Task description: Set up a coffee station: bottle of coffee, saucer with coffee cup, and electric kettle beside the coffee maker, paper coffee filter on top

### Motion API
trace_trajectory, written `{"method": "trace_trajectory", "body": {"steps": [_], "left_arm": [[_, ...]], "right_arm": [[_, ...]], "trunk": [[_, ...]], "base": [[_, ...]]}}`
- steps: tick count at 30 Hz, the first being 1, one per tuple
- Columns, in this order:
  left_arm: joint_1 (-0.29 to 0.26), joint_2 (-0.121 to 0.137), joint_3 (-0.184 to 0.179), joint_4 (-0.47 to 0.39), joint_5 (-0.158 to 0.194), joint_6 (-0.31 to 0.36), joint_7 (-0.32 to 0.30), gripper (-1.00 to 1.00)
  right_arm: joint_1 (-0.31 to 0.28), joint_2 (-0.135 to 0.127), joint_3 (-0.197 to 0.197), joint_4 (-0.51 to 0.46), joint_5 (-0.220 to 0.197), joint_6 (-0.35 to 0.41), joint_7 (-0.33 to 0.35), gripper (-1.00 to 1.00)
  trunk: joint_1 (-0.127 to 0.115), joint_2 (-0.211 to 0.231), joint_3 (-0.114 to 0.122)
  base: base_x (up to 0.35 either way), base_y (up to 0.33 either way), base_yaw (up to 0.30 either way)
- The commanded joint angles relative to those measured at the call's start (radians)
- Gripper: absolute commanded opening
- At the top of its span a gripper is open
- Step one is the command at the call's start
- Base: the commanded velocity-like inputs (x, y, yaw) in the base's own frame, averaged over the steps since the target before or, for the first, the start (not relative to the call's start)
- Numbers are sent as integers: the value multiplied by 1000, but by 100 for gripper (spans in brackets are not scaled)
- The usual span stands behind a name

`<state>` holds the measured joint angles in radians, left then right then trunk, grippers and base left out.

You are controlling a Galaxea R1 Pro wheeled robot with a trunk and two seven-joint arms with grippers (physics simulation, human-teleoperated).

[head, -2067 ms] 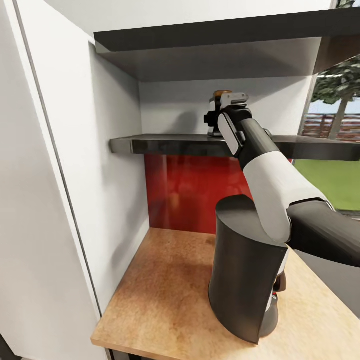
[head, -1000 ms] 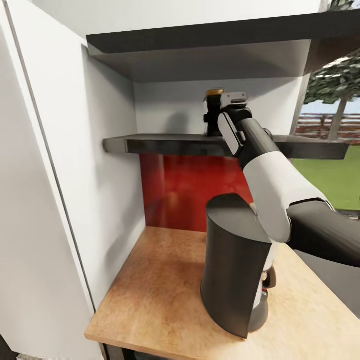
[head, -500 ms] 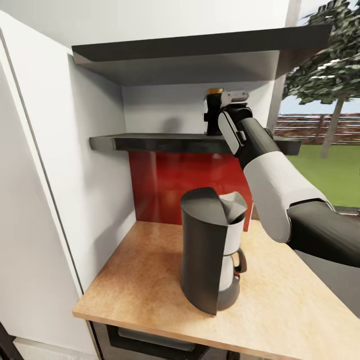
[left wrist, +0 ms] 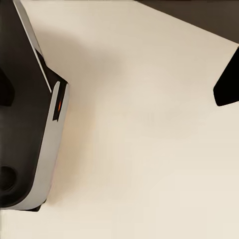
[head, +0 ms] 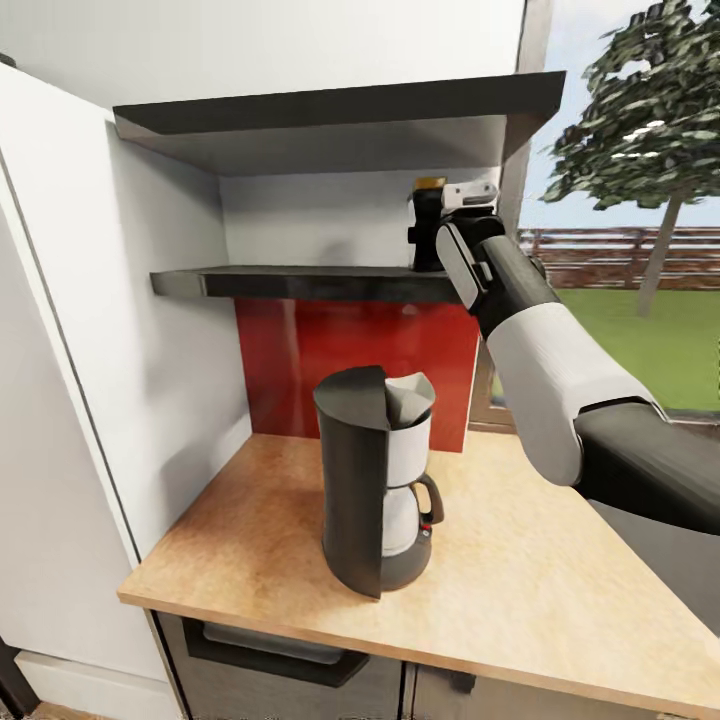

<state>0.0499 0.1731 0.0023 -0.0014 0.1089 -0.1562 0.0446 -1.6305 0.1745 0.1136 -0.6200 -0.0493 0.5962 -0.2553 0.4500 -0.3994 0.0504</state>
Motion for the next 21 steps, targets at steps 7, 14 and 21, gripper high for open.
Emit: {"method": "trace_trajectory", "body": {"steps": [7, 14, 21], "left_arm": [[1, -1, -1, 0, 9, -3, 0, 100], [1, -3, -1, 0, 9, -2, 0, 100], [1, -1, -1, 0, 9, -2, 0, 100]], "right_arm": [[0, 0, 2, 0, -5, 4, -8, -100], [2, 0, 2, 2, -4, 4, -8, -100], [14, 0, 1, 3, -4, 4, -9, -100]], "trunk": [[0, -1, 3], [0, -1, 9], [0, -1, 14]], "base": [[-154, -261, -154], [-123, -265, -277], [-13, -278, -280]]}}
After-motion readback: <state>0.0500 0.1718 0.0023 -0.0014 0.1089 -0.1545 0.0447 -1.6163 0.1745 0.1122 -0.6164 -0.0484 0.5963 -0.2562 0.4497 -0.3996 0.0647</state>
